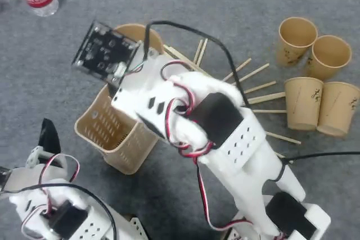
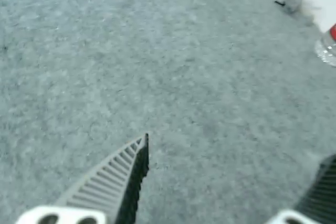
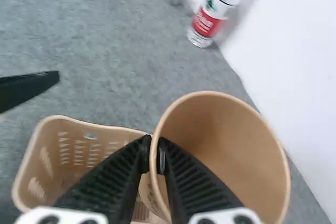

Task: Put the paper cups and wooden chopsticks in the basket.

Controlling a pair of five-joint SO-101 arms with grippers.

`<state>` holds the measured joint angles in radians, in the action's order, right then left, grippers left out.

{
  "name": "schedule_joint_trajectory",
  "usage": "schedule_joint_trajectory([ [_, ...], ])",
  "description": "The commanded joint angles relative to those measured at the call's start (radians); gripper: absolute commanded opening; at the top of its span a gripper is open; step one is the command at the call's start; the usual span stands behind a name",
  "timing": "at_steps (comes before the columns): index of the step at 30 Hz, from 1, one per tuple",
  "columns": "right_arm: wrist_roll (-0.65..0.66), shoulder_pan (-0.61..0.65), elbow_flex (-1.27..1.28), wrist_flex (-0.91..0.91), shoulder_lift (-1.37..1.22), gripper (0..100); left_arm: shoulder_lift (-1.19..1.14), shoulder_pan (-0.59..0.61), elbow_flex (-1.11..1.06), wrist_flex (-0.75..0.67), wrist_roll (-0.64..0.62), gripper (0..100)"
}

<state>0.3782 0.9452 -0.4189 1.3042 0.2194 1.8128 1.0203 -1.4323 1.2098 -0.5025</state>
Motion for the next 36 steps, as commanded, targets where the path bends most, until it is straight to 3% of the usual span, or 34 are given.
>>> schedule_joint_trajectory([
  [1, -0.006, 0.041, -0.051, 0.007, -0.002, 0.8, 0.009, 0.0, -0.039, -0.074, 0.008, 45],
  [9, -0.003, -0.004, -0.048, 0.015, -0.097, 0.8, 0.009, -0.068, -0.07, -0.103, 0.008, 45],
  [21, -0.005, -0.067, 0.009, 0.013, -0.14, 1.3, 0.009, -0.069, -0.07, -0.101, 0.008, 44],
  [24, -0.008, -0.067, 0.02, 0.016, -0.133, 7.5, 0.009, -0.069, -0.07, -0.101, 0.008, 44],
  [31, -0.003, -0.062, 0.025, 0.021, -0.087, 38.6, 0.009, -0.069, -0.07, -0.101, 0.008, 44],
  [33, -0.003, -0.062, 0.025, 0.022, -0.074, 38.7, 0.009, -0.069, -0.07, -0.101, 0.008, 44],
  [36, -0.003, -0.067, 0.02, 0.022, -0.053, 30.3, 0.009, -0.071, -0.07, -0.101, 0.008, 44],
])
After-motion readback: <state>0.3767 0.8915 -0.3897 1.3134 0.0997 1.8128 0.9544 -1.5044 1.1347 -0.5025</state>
